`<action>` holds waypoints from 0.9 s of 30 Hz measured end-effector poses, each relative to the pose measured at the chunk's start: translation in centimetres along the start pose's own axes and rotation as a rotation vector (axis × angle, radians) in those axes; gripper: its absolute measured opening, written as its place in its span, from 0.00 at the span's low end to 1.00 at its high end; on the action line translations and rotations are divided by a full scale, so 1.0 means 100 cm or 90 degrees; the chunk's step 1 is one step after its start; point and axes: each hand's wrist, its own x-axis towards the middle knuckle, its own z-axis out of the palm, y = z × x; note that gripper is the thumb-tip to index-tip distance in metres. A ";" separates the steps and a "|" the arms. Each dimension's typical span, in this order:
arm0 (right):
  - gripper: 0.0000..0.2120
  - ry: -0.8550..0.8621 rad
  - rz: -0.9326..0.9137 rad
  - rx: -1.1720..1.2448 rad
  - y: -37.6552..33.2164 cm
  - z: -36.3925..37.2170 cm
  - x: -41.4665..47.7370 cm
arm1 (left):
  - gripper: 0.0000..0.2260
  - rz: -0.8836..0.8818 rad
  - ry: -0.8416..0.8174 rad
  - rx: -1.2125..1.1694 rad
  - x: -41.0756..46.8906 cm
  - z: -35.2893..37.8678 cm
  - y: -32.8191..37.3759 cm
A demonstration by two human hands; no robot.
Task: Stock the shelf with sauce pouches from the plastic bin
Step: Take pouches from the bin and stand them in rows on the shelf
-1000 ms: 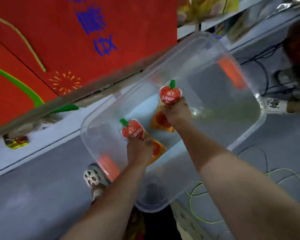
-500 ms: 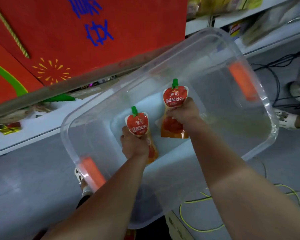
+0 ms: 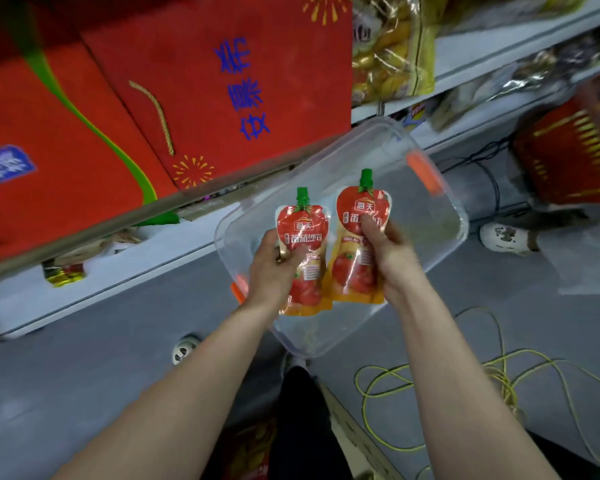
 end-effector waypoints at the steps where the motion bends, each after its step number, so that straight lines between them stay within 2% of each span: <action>1: 0.09 -0.001 -0.009 0.010 -0.006 0.006 -0.018 | 0.10 0.011 -0.004 -0.001 -0.011 -0.013 0.008; 6: 0.02 -0.023 -0.106 0.025 -0.038 0.052 -0.105 | 0.12 0.103 -0.028 -0.035 -0.065 -0.087 0.050; 17: 0.11 -0.135 -0.376 -0.024 -0.125 0.174 -0.260 | 0.07 0.368 -0.011 -0.064 -0.168 -0.273 0.158; 22: 0.06 -0.196 -0.480 -0.008 -0.179 0.234 -0.315 | 0.08 0.492 0.025 -0.114 -0.206 -0.343 0.214; 27: 0.05 -0.250 -0.594 -0.106 -0.251 0.288 -0.348 | 0.08 0.579 0.076 -0.209 -0.229 -0.395 0.266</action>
